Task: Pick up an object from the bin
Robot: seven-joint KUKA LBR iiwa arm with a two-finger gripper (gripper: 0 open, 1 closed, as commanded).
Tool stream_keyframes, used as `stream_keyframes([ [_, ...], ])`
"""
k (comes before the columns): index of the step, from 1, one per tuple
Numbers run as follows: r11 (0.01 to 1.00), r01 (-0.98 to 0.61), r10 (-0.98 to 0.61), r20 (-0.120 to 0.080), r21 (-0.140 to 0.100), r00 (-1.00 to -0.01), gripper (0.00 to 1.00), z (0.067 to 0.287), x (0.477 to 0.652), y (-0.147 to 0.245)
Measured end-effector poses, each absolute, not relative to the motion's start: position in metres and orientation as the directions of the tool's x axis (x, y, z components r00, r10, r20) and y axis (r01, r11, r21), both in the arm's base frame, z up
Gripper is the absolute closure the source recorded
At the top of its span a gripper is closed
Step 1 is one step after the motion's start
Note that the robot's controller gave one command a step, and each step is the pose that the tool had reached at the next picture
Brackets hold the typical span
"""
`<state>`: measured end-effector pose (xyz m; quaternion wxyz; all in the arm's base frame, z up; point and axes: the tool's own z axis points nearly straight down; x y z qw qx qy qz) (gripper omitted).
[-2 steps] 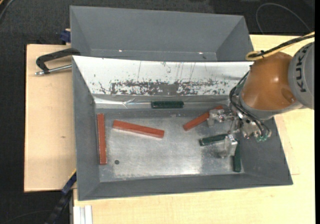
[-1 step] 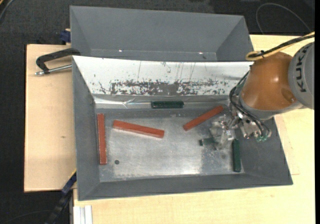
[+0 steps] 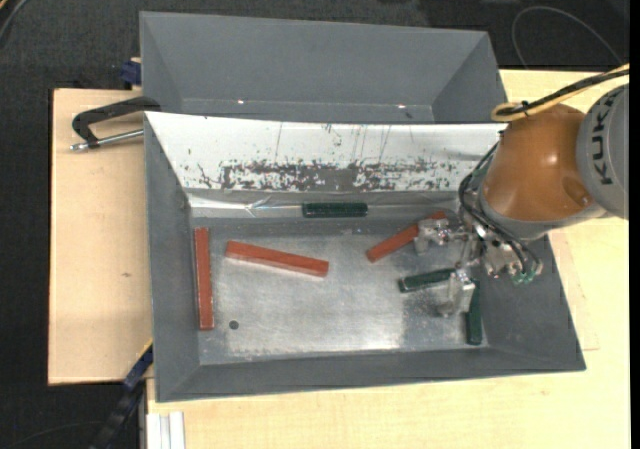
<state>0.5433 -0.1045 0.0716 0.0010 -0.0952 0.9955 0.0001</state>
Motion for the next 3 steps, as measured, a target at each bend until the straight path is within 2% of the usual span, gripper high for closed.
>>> stream_keyframes([
  [1, 0.982, -0.190, -0.190, -0.002, 0.000, -0.982, 1.00, 0.0716, 0.5433, -0.1045],
  [2, 0.982, -0.189, -0.189, -0.002, 0.000, -0.982, 0.00, 0.0716, 0.5433, -0.1045],
  [3, 0.982, -0.189, -0.189, -0.002, 0.000, -0.982, 1.00, 0.0716, 0.5433, -0.1045],
])
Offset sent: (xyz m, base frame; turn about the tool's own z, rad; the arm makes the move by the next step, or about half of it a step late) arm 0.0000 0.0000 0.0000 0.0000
